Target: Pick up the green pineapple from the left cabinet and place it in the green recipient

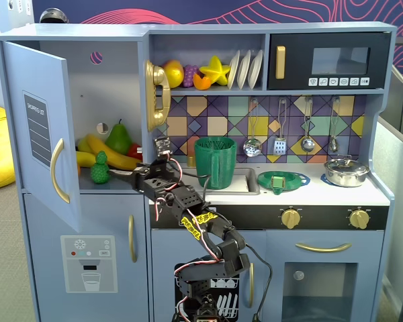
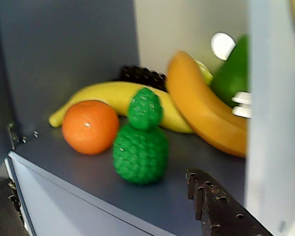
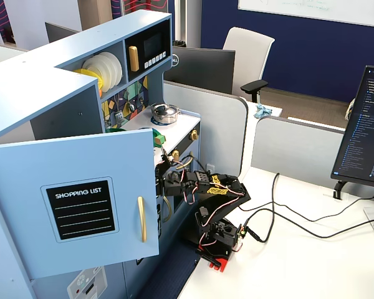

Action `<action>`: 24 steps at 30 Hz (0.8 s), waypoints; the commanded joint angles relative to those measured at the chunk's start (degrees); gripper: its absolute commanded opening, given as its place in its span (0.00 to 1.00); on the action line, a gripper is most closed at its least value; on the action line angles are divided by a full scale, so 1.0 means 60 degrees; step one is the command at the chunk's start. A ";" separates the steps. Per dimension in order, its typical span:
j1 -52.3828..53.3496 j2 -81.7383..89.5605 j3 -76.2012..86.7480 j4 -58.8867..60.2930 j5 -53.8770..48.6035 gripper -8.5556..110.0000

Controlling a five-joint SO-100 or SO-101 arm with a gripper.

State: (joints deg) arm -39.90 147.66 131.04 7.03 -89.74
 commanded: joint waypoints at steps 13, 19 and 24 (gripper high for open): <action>-0.0249 -0.2856 -0.0366 -0.3047 -0.1143 0.43; -0.0366 -0.4160 -0.1304 -0.3164 -0.1509 0.41; -0.0293 -0.5288 -0.2549 -0.3223 -0.1538 0.41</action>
State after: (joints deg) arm -41.40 118.83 124.10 -10.11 -98.26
